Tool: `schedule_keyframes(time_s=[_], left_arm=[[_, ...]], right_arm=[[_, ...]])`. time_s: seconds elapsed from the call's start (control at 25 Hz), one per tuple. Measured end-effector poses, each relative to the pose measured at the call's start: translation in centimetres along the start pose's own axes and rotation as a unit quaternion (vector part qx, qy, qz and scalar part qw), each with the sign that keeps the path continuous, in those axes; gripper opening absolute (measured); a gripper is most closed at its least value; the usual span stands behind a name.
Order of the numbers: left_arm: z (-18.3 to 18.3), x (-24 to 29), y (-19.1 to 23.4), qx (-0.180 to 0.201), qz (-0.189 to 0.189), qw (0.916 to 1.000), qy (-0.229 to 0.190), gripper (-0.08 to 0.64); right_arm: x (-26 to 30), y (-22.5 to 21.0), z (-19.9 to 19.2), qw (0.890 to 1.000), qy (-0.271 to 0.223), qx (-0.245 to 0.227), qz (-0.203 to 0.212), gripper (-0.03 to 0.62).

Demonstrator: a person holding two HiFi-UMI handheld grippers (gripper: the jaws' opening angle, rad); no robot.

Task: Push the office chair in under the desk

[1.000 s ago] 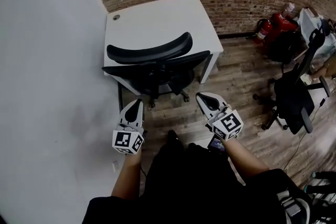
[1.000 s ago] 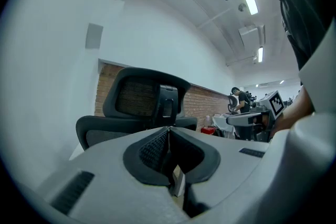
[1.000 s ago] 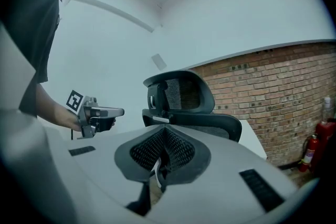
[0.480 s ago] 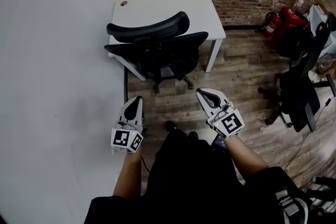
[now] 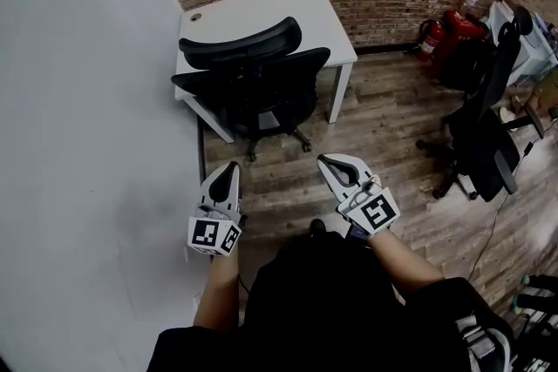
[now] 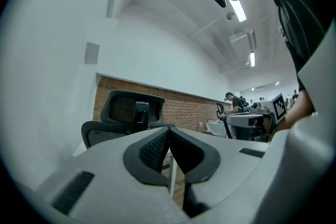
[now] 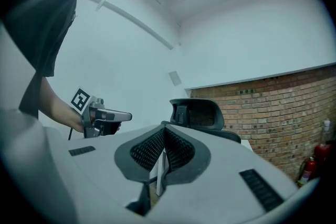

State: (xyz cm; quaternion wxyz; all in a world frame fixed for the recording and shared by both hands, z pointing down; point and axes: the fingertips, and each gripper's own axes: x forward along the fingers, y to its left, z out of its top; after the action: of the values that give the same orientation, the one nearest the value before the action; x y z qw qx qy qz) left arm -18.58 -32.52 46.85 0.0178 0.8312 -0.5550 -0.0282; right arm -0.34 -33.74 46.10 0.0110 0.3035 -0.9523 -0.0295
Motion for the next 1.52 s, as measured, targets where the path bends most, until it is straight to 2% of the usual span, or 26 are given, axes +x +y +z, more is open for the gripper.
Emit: schedule_keyframes(time_s=[0.2, 0.36, 0.52, 0.72, 0.92, 1.04, 1.12, 1.2, 1.4, 1.52], left_arm=[[0.8, -4.4, -0.5, -0.013, -0.018, 0.9996, -0.016, 0.021], [0.3, -8.7, -0.1, -0.025, -0.022, 0.9993, -0.013, 0.021], [-0.4, -11.8, -0.4, -0.030, -0.029, 0.9991, -0.009, 0.021], [-0.8, -14.3, -1.6, -0.013, -0.042, 0.9990, -0.004, 0.021], [-0.5, -15.8, -3.6, -0.005, -0.040, 0.9992, 0.003, 0.021], [1.0, -15.6, -5.2, -0.004, -0.030, 0.9995, 0.000, 0.021], [1.9, -15.6, -7.1, 0.008, -0.031, 0.9995, -0.005, 0.021], [1.3, -16.3, -9.1, 0.019, -0.037, 0.9992, -0.003, 0.021], [-0.2, -16.8, -12.5, 0.004, -0.032, 0.9995, -0.002, 0.021], [-0.9, -16.9, -13.9, 0.000, -0.034, 0.9994, 0.005, 0.021]], right_arm=[[-0.8, 4.9, 1.3, 1.000, -0.003, -0.014, -0.013, 0.006], [-1.4, 9.5, 1.4, 1.000, 0.005, -0.012, -0.021, 0.006], [-2.5, 12.4, 1.3, 0.999, 0.010, -0.012, -0.032, 0.006], [-4.0, 14.7, 0.8, 0.999, 0.017, -0.011, -0.039, 0.006], [-6.0, 15.7, 1.2, 0.999, 0.008, -0.001, -0.032, 0.006], [-7.9, 14.5, 2.2, 1.000, 0.006, 0.014, -0.026, 0.006], [-9.4, 13.6, 2.9, 1.000, -0.002, 0.006, -0.018, 0.006], [-11.3, 13.7, 2.6, 1.000, -0.004, -0.001, -0.010, 0.005], [-15.0, 13.4, 2.3, 1.000, -0.024, -0.005, 0.003, 0.006], [-16.5, 12.7, 1.2, 1.000, -0.006, 0.003, 0.000, 0.006]])
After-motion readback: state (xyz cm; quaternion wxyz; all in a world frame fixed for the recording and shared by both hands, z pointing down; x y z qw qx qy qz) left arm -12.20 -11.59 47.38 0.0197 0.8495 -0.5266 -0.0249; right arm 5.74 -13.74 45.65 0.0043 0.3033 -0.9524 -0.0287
